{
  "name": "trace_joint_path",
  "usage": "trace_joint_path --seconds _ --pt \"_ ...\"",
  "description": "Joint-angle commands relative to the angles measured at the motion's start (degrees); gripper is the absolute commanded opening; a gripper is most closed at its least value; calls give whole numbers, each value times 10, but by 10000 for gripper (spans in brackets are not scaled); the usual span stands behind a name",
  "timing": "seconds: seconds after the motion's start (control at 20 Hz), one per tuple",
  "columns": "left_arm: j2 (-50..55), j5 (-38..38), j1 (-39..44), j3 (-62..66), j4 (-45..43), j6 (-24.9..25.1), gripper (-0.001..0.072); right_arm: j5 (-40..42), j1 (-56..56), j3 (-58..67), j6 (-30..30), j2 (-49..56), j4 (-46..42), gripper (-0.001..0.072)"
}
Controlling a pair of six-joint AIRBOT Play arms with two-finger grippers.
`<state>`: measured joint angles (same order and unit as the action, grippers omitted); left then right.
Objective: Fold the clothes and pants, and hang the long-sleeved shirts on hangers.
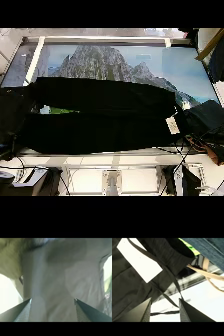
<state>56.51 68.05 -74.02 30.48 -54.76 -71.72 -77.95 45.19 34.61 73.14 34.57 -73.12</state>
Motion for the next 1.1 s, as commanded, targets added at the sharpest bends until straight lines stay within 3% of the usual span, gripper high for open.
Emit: trace_joint_path --seconds 0.0,0.4,0.6,0.65,0.7,0.75,0.8,0.95,1.05 --pt "-5 -30 -3 -36 10 9 602 1 9 -5 -12 2 15 390" --pt "16 -62 -2 -36 -5 26 599 -8 9 -5 -12 2 16 390" --pt "41 -102 42 -36 5 30 550 -5 9 -5 -12 2 33 390" --pt "48 -110 56 -36 18 32 509 -5 9 -5 -12 2 40 389" --pt "51 -116 68 -36 30 32 375 -5 9 -4 -12 2 43 390" --pt "51 -118 79 -35 38 33 114 -5 9 -3 -12 2 42 390" --pt "51 -116 84 -33 44 41 4 -6 9 5 -12 1 31 390" --pt "49 -92 86 -7 43 43 8 -13 14 49 16 1 -27 390" --pt "36 -87 87 10 44 47 8 -28 56 43 29 3 -10 388"
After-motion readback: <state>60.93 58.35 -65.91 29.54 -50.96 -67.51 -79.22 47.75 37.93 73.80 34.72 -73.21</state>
